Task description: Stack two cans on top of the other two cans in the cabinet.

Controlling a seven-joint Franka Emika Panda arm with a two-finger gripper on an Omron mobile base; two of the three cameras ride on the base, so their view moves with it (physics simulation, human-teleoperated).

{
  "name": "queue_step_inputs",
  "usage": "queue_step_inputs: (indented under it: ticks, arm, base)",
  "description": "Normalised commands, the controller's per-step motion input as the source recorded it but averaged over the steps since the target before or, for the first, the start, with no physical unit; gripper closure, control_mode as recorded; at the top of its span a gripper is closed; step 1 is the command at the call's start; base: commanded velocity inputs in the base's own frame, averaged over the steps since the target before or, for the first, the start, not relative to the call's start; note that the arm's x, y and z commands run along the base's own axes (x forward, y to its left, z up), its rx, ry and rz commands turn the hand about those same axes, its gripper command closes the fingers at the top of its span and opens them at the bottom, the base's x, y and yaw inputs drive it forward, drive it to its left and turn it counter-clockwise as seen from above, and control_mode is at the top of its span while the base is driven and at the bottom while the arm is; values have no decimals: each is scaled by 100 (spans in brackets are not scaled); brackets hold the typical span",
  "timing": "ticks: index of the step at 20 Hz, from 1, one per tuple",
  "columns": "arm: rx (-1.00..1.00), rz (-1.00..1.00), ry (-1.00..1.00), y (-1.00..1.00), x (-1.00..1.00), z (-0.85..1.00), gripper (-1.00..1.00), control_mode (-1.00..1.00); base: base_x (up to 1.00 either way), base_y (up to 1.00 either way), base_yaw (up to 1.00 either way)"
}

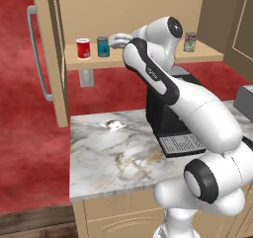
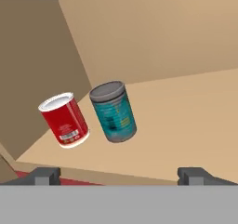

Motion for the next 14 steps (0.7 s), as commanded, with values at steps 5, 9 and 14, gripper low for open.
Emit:
queue_step_inputs:
  ticks: [5,9,14]
  arm:
    - [0,8,0,13,30,0,-100,-100]
    - [0,7,0,19,28,-3,-100,-100]
    - [0,4,0,15,41,-3,-100,-100]
  base:
    - [0,0,0]
    - [0,0,0]
    - [0,0,0]
